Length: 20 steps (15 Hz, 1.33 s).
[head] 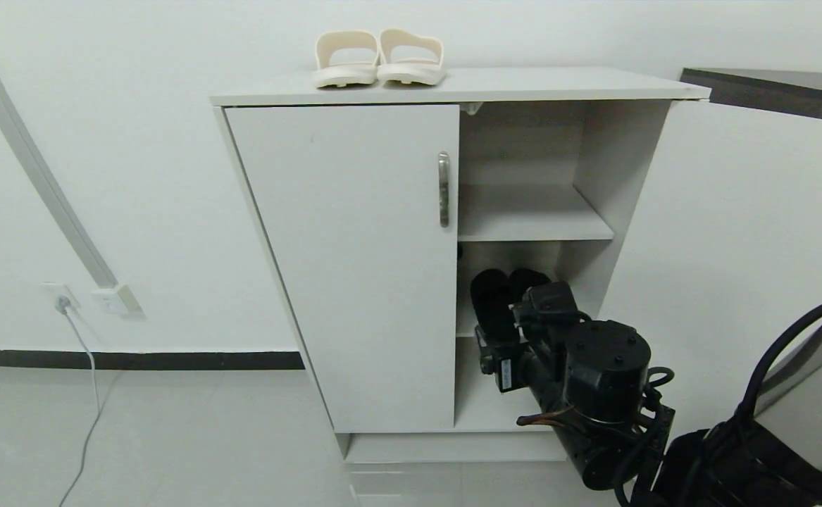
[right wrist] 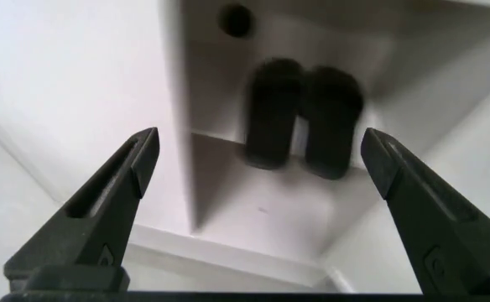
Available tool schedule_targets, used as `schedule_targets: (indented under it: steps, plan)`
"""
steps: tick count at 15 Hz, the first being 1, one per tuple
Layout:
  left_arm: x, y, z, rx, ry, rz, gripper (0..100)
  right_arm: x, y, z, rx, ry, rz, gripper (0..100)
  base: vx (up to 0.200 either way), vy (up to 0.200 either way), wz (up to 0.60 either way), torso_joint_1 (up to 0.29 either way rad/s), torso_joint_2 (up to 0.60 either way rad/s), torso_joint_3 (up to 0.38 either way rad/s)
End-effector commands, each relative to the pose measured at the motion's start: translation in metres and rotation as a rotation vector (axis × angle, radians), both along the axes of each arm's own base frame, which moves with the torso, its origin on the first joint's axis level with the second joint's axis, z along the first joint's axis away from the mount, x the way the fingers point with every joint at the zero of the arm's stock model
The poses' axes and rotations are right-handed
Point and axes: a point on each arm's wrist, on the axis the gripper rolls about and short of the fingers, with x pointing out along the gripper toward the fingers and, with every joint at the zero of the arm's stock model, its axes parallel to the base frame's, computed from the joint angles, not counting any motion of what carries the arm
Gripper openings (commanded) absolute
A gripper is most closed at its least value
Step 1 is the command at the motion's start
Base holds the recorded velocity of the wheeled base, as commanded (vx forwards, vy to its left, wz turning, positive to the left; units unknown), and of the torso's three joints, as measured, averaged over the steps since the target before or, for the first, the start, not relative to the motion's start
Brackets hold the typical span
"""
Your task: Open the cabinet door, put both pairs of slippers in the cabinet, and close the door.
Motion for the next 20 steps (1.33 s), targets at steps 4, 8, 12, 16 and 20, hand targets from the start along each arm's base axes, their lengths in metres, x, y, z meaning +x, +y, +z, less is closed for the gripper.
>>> schedule_targets:
  steps: [4,8,12,16,20]
  plan:
    - [0.0001,0.0000,-0.0001,0.000,0.001,0.000,0,0.0006,0.0002,-0.0031,-0.008,0.007,-0.001,100,0.000,0.200,0.00,0.001,0.00,0.002]
    - [0.0001,0.0000,-0.0001,0.001,0.001,-0.002,0,0.0011,0.0010,-0.0051,-0.010,0.010,0.008,100,0.000,0.200,0.00,0.002,0.01,0.004]
    - [0.0001,0.0000,-0.0001,0.000,0.001,-0.002,0,0.0018,-0.0005,-0.0066,-0.014,0.015,0.005,100,0.000,0.000,0.00,0.000,0.00,0.000]
    - [0.0001,0.0000,-0.0001,0.000,0.001,0.000,0,0.0012,-0.0021,-0.0047,-0.008,0.011,0.003,100,0.000,0.000,0.00,0.000,0.00,0.000]
    - [0.0001,0.0000,-0.0001,0.000,0.001,0.000,0,0.0056,-0.0043,-0.0086,-0.016,0.018,-0.010,100,0.000,0.000,0.00,0.000,0.00,0.000]
